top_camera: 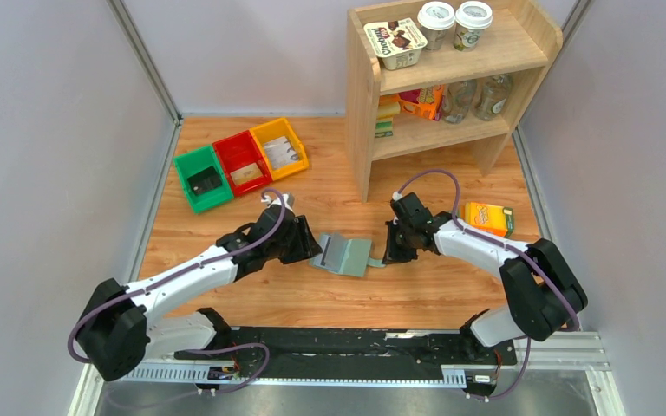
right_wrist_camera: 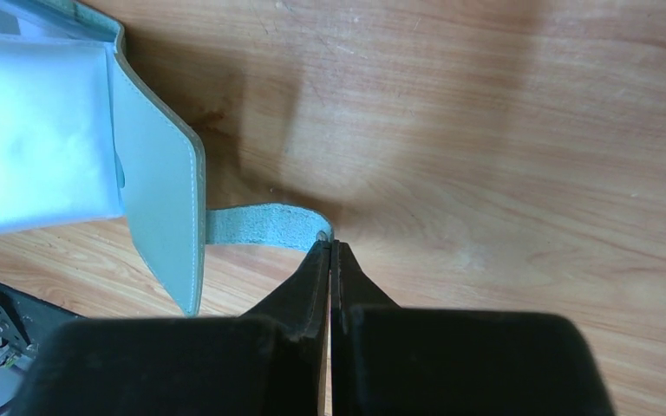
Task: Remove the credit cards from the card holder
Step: Open the card holder at the center of the board.
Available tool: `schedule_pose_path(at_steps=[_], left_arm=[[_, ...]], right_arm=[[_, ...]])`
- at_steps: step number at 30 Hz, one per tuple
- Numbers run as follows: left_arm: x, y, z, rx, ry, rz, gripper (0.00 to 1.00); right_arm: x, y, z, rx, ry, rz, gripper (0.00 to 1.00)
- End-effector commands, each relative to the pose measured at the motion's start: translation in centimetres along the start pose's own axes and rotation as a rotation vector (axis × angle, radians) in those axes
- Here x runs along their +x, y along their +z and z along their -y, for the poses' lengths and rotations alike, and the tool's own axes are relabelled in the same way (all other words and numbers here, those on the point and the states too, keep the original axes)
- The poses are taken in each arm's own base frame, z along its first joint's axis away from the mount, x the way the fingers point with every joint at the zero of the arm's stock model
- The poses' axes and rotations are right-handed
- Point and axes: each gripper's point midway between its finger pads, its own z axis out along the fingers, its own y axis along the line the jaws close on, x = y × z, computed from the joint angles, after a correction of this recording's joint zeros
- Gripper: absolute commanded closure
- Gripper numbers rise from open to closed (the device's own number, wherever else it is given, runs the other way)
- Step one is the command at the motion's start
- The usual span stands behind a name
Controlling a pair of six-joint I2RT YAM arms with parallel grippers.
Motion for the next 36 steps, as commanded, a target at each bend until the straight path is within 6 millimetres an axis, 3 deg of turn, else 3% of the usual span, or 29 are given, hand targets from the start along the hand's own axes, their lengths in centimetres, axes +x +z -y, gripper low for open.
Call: schedule_pose_path(at_steps=[1,14,18,23,27,29,34,36], left_arm=[[-1.5,0.5,2.8,0.082,0.026,0.016,0.46],[-0.6,4.6,4.7,0.113,0.076,-0.1,0.61],[0.1,4.8,7.1,0.215,0.088,-0.128,0.65],[1.4,5.5,9.5,0.268,0.123,-0.168,0.65],[3.0,6.5,10.0,0.267,0.143,-0.216,0.65],[4.0,7.3,9.9,0.253,0.155,-0.243,0.65],[5.5,8.9,9.1,0.232,0.14,-0.286,0.66],[6.0,9.4,8.6,0.225,0.133,-0.297,0.67]], right_arm=[[-1.3,0.5,0.1,0.013,-0.024,0.052,1.0],[-1.4,0.2,0.1,0.011,-0.022,0.067,0.99],[-1.8,-0.2,-0.5,-0.012,-0.017,0.085,0.96],[-2.9,-1.1,-1.6,-0.05,0.006,0.128,0.8],[-4.1,-2.4,-1.4,-0.023,0.042,0.2,0.49],[-4.7,-3.3,-1.1,-0.006,0.068,0.253,0.42],[-6.0,-5.5,-1.3,-0.027,0.088,0.357,0.41],[-6.4,-6.2,-2.2,-0.075,0.075,0.385,0.49]])
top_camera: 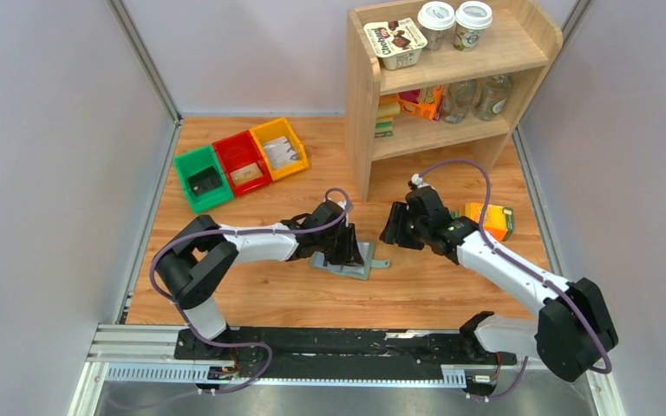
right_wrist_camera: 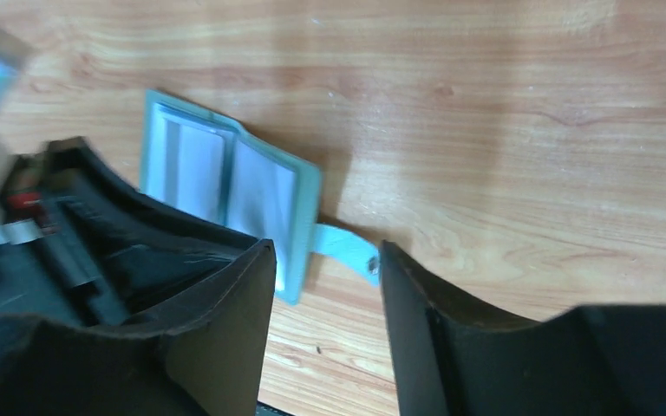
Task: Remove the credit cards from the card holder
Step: Open the card holder at the center of the board, then remove the credit card from the card holder.
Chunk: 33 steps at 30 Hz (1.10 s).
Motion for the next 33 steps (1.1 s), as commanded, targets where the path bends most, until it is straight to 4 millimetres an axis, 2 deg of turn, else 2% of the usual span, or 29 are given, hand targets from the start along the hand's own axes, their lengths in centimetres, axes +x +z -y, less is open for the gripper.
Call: schedule_pose_path(at_steps=[1,6,12,14,18,22,27,33], left_arm=[[-0.2,1.0,0.9,0.044,0.006,0.001,0.67],[-0.3,0.8,1.2,0.055,0.011,0.007,0.69],[-0.5,-0.3,1.6,0.07,0.024,0.033,0.7],[-0.5,-0.8,1.8,0.078,0.029,0.038,0.7],[-0.9,-2.3,1.8,0.066,0.047,0.071,0.69],[-1.1,-4.3,0.6,0.016,0.051,0.098,0.62],[-2.4,-6.6,-3.1,-0.088,-0.004,0.164,0.51],[-3.6,-7.3,-6.8,-0.215,0.012,0.173,0.5]], right_arm=[[-2.0,-1.3,-2.1,-0.099,0.021,0.09,0.54],[-1.8,-0.9,-5.6,-0.269,0.001,0.033,0.68],[-0.3,2.2,-7.2,-0.351,0.023,-0.076,0.78],[0.5,3.3,-7.2,-0.358,0.036,-0.116,0.8],[2.4,5.6,-5.7,-0.309,0.046,-0.179,0.8],[4.4,7.0,-4.0,-0.258,0.05,-0.236,0.81],[5.9,7.6,-2.5,-0.221,0.059,-0.268,0.81],[5.4,7.1,-3.0,-0.24,0.06,-0.251,0.81]])
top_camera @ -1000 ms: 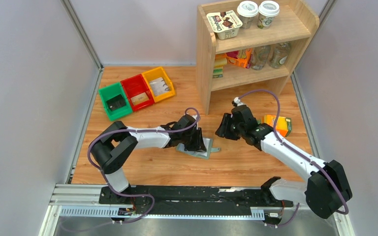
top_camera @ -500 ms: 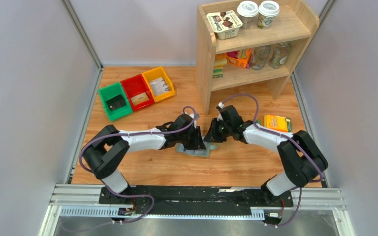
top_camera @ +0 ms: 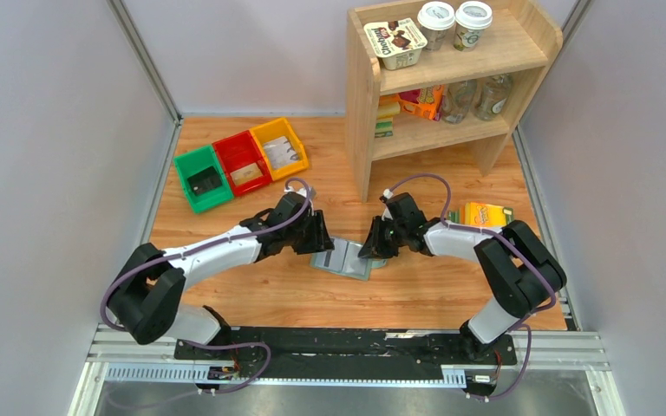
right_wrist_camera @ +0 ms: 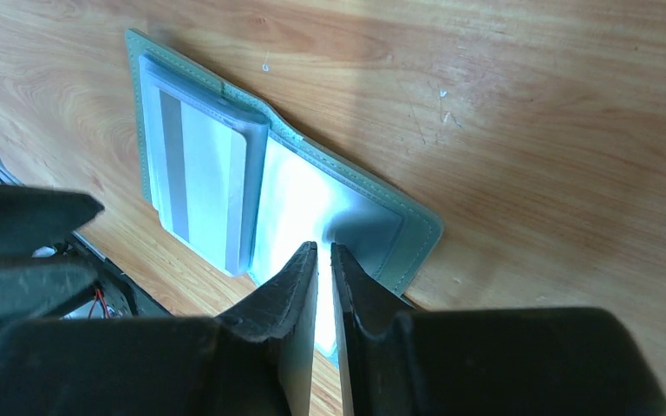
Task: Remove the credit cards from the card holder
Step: Remove the credit card from the card holder.
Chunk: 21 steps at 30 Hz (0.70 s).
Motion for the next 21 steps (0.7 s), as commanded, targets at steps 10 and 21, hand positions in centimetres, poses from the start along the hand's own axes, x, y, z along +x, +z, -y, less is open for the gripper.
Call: schedule_pose_path(at_steps=[10,21], left_arm=[[0.8,1.8,-4.6,-0.176,0.056,-0.091,0.62],[3.1,2.2,-5.0,-0.138,-0.021,-0.128,0.75]], right_arm=[[-0.8,-0.5,-1.7,-0.051,-0.004,0.019,0.8],[-0.8,0.1,-5.6,-0.171,0.008,0.035,0.73]])
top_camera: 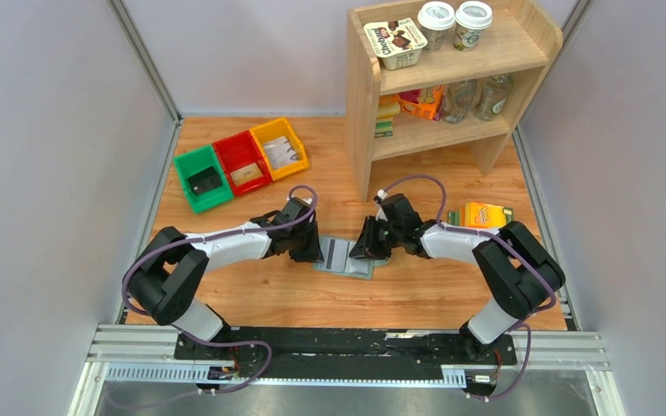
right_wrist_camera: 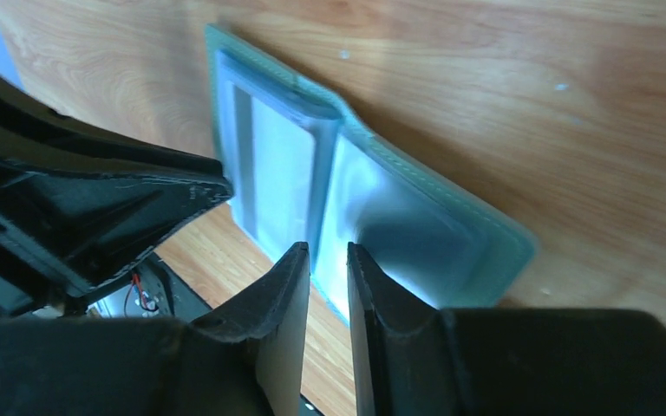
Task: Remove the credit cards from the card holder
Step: Remove the credit card from the card holder.
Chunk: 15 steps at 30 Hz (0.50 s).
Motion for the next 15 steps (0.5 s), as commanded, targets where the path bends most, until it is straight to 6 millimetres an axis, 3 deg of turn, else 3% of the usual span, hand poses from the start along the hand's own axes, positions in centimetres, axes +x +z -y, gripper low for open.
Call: schedule_pose_path(at_steps=[1,9,15], left_arm=[[0.9,0.1,0.3,0.036,-0.038,-0.015,0.75],[2.1,0.4,0.1,0.041,-0.069,-0.035,0.77],[2.4,0.5,0.3,0.044,-0.073,-0.043,0.79]], right_arm=[[-1.3,0.4,-3.6,-0.112,-0.01,0.043,0.72],[-0.7,1.8,-2.7,-0.099,0.029,0.033,0.69],[-0.1,1.9,-3.9,-0.155,0.013,0.017,0.73]])
